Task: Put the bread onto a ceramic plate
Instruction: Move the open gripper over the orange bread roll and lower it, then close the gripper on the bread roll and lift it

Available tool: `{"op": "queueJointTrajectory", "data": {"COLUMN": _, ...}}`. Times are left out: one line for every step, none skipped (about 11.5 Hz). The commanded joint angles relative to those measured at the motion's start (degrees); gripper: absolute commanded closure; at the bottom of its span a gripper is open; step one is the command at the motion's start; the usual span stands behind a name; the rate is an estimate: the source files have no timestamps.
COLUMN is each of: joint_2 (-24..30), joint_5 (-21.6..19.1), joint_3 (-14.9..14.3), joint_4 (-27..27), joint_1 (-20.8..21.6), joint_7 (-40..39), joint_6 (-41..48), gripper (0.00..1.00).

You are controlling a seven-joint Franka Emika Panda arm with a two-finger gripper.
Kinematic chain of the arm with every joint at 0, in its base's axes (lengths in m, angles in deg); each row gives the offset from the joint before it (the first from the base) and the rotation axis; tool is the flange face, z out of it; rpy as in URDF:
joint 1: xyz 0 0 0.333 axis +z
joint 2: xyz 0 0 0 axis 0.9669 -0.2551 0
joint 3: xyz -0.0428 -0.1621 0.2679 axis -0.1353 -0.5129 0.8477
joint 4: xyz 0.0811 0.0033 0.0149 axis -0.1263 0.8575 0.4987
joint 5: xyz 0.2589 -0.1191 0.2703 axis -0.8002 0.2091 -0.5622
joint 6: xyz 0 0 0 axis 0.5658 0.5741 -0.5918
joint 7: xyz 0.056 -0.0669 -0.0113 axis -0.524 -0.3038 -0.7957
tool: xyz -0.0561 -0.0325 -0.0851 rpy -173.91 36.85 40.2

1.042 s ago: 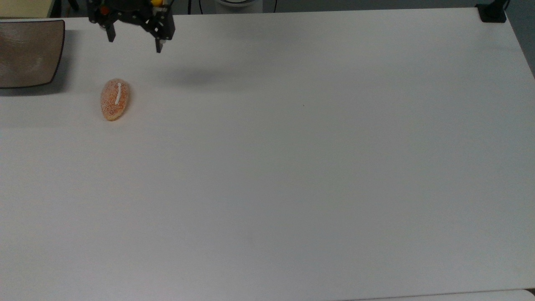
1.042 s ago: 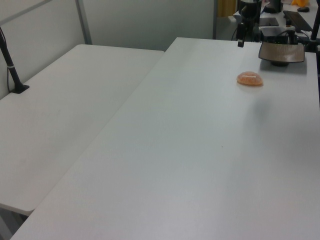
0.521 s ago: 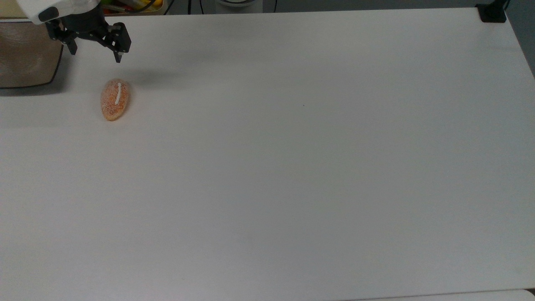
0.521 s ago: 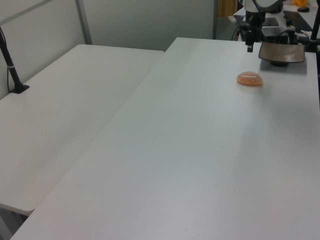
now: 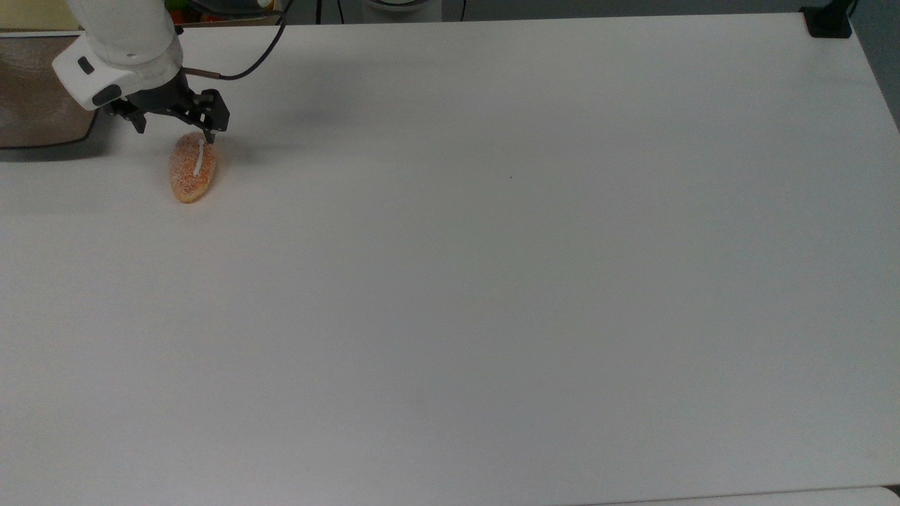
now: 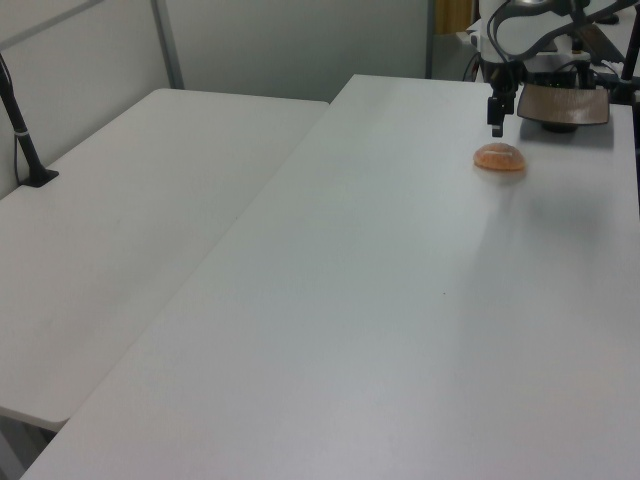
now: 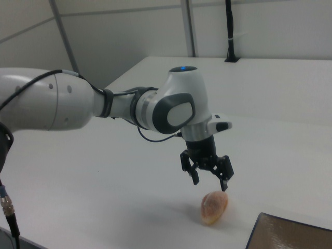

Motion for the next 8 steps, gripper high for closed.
{"op": "queueJointTrajectory", "data": {"joint_2": -2.68, "joint_5": 1.84, "joint_3": -0.12, "joint_4": 0.48, "joint_1": 0.1, "joint_7": -0.43, "joint_6": -3.71, "gripper": 0.0}}
{"op": "queueJointTrajectory", "data": {"joint_2": -3.21, "joint_5": 1.93, "joint_3": -0.12, "joint_4": 0.48, "joint_1": 0.1, "joint_7": -0.43, "joint_6": -4.24, "gripper": 0.0}}
{"op": "queueJointTrajectory", "data": {"joint_2": -3.91, "joint_5": 2.02, "joint_3": -0.12, "joint_4": 0.48, "joint_1": 0.19, "joint_7": -0.43, "joint_6": -4.25, "gripper": 0.0}}
{"op": "queueJointTrajectory", "data": {"joint_2": -4.44, "joint_5": 2.11, "joint_3": -0.12, "joint_4": 0.65, "joint_1": 0.28, "joint_7": -0.43, "joint_6": -4.34, "gripper": 0.0}}
{"op": "queueJointTrajectory", "data": {"joint_2": -4.79, "joint_5": 2.46, "joint_3": -0.12, "joint_4": 0.74, "joint_1": 0.37, "joint_7": -0.34, "joint_6": -4.34, "gripper": 0.0}}
{"op": "queueJointTrajectory", "data": {"joint_2": -4.97, "joint_5": 2.46, "joint_3": -0.12, "joint_4": 1.09, "joint_1": 0.54, "joint_7": -0.34, "joint_6": -4.34, "gripper": 0.0}}
{"op": "queueJointTrajectory", "data": {"joint_2": -5.23, "joint_5": 2.46, "joint_3": -0.12, "joint_4": 1.35, "joint_1": 0.54, "joint_7": -0.34, "joint_6": -4.34, "gripper": 0.0}}
{"op": "queueJointTrajectory", "data": {"joint_2": -5.32, "joint_5": 2.55, "joint_3": -0.12, "joint_4": 1.35, "joint_1": 0.54, "joint_7": -0.34, "joint_6": -4.34, "gripper": 0.0}}
